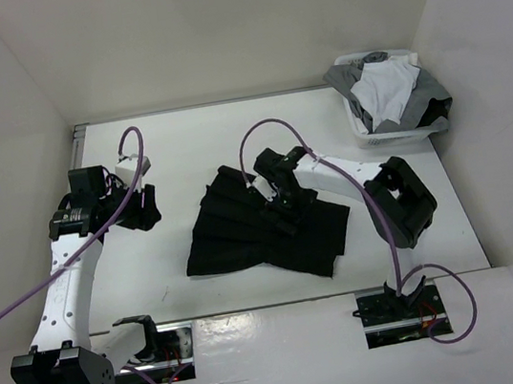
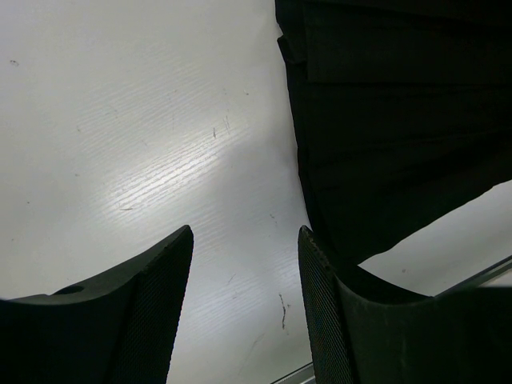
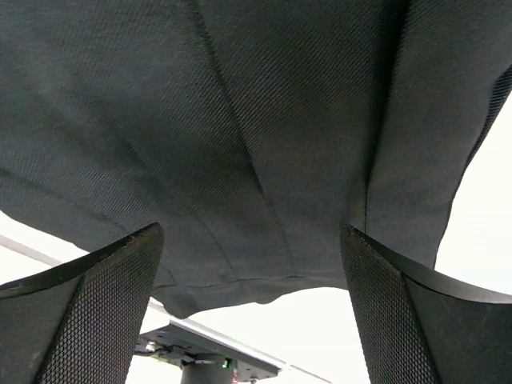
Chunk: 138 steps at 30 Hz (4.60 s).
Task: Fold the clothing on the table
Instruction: Fold the skirt
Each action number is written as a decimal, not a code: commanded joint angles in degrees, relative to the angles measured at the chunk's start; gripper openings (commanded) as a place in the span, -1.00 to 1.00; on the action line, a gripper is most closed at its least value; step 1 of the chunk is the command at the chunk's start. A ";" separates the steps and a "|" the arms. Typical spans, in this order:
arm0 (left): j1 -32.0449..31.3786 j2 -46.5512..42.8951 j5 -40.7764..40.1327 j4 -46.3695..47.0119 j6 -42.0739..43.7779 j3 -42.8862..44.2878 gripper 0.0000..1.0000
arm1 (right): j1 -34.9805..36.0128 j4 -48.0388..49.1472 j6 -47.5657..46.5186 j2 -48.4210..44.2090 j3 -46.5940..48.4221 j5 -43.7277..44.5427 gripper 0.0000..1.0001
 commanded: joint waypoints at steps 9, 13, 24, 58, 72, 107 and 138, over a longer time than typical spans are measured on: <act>0.38 0.01 1.02 1.21 -1.39 -0.40 0.25 | -3.62 0.49 -0.89 7.30 1.19 3.69 0.89; 0.38 0.01 1.02 1.21 -1.39 -0.40 0.25 | -4.86 1.19 -1.42 9.86 3.13 7.72 0.89; 0.90 -1.05 1.02 1.21 -1.39 -0.40 0.25 | -4.33 15.32 -16.70 15.22 7.26 23.72 0.89; -4.90 20.99 6.81 6.75 -2.10 7.58 0.54 | -22.95 14.47 -11.45 -21.41 -0.27 0.09 0.96; -5.42 44.82 7.00 14.39 -8.24 21.13 0.72 | -35.00 8.94 -9.15 -41.11 -13.56 -8.26 0.96; -10.17 61.09 1.81 5.52 -7.72 32.30 -0.82 | -42.91 7.08 -8.54 -42.96 -13.04 -14.85 0.96; -9.02 45.98 4.36 6.57 -5.00 12.26 -0.88 | -31.75 22.73 -5.73 3.43 5.59 -26.36 0.96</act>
